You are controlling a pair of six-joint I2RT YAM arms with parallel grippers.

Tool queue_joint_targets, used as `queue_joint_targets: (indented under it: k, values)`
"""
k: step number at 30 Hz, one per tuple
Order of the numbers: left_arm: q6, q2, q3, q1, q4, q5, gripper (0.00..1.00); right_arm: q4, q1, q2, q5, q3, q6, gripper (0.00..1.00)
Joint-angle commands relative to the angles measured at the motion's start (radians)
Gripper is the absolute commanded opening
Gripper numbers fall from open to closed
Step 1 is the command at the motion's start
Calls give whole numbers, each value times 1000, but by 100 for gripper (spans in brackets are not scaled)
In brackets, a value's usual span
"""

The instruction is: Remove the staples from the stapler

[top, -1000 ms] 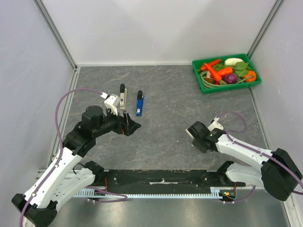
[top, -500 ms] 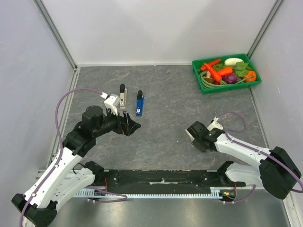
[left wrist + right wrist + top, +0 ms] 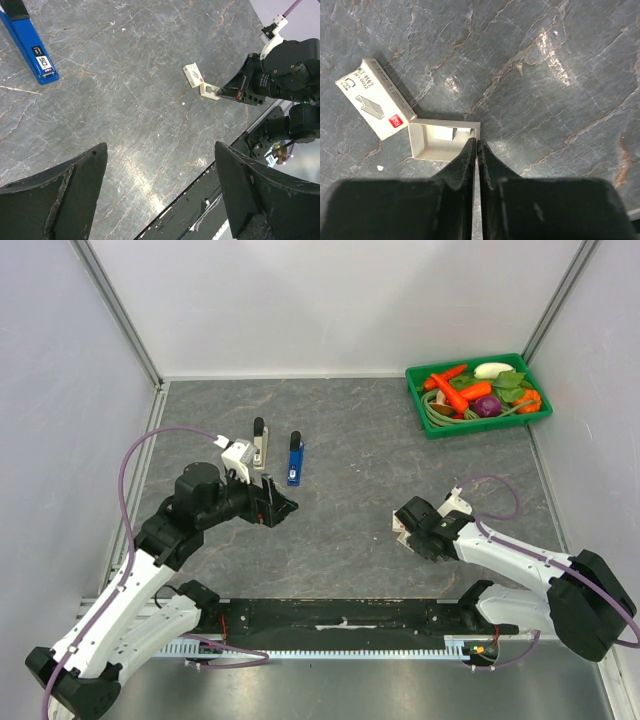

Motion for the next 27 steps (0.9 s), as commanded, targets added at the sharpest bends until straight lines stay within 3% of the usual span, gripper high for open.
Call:
queue_joint_targets:
  k: [1,3,14,21,27]
  values:
    - [5,14,-6,-2,38,21,93,-38,-6,-4,75,29,-9,5]
    - [4,31,-2,-2,38,21,93,-57,-3,-11,89,37,-18,0]
    - [-93,246,35,-22,147,51,87,-78,-3,-37,98,63,-96,0]
    - [-125,522,148,-168,251,-45,86,-109,-3,-69,129,95,-139,0]
    - [-113,810,349,-208,262,-56,84,-104,-4,-86,109,71,-153,0]
